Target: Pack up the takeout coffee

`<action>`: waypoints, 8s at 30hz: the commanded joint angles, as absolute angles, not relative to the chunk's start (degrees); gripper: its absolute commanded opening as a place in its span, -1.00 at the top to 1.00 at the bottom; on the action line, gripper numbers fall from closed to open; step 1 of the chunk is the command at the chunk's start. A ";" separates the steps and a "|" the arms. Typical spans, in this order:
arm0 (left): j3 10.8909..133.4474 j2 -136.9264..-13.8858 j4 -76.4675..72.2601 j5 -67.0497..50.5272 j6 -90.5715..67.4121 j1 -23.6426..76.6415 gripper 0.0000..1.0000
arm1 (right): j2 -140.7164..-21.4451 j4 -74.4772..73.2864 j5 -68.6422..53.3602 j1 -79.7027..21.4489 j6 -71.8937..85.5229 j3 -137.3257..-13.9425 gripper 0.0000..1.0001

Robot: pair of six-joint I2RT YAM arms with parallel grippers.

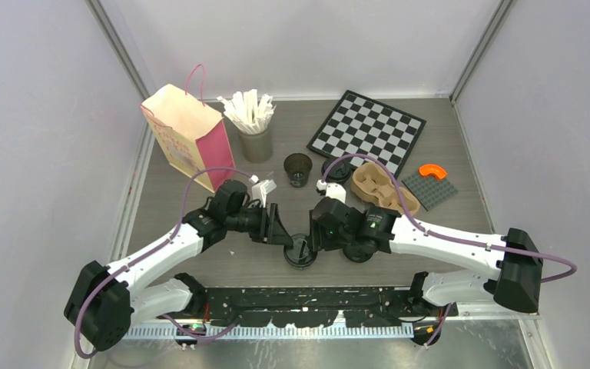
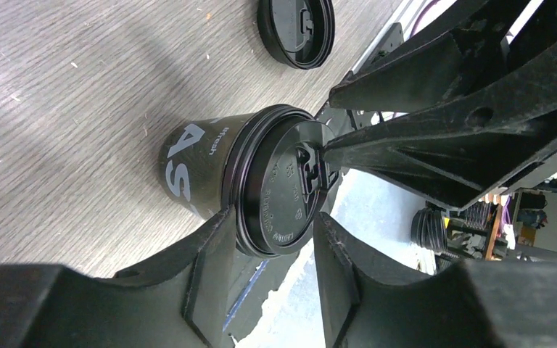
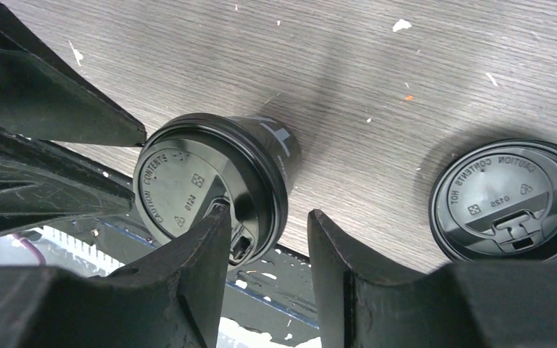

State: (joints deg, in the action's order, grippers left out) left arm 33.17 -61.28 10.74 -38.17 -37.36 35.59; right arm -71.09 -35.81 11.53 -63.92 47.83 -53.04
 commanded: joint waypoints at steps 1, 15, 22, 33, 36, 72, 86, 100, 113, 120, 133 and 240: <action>34.24 -60.60 10.17 -36.09 -34.57 35.39 0.07 | -67.80 -35.65 15.30 -64.10 48.76 -52.74 0.05; 37.54 -60.26 19.95 -36.39 -28.78 35.39 -0.36 | -67.85 -33.05 12.83 -62.72 42.09 -53.95 -0.49; 35.54 -60.16 16.65 -35.83 -30.31 35.39 -0.19 | -69.96 -27.48 5.89 -60.42 39.08 -52.46 -0.41; 34.55 -66.46 14.45 -32.43 -32.44 35.34 0.17 | -73.88 -25.46 2.29 -55.74 38.50 -49.38 -0.21; 33.54 -66.41 13.70 -32.23 -32.89 35.35 0.23 | -73.58 -24.03 2.64 -55.76 39.53 -47.64 -0.20; 29.63 -66.02 3.52 -37.32 -38.47 35.43 0.01 | -62.02 -21.47 -3.02 -55.77 47.88 -39.23 0.03; 27.03 -60.36 1.72 -36.70 -41.50 35.45 -0.13 | -62.31 -15.34 -3.55 -55.72 48.02 -33.10 0.33; 24.26 -65.56 -4.30 -36.27 -42.41 35.57 -0.04 | -61.67 -15.62 -3.60 -55.70 47.15 -35.44 0.29; 23.98 -63.38 -0.57 -31.34 -41.01 37.39 -0.01 | -57.05 -20.76 -2.85 -55.71 48.41 -41.11 0.11; 24.39 -63.83 -0.36 -30.66 -40.79 38.06 -0.01 | -58.35 -20.60 -3.35 -55.85 49.03 -43.10 0.24; 24.43 -63.43 1.66 -30.41 -39.92 38.23 0.00 | -64.49 -19.26 -3.92 -56.39 49.13 -43.92 0.39; 22.07 -64.09 -1.71 -27.33 -41.10 38.59 0.13 | -58.00 -10.89 3.78 -64.07 59.09 -27.15 0.09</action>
State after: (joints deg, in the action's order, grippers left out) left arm 23.42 -62.02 -3.62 -30.37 -44.29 38.28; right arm -58.81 2.28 0.03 -63.13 64.34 -23.86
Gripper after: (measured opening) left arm 0.441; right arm 0.410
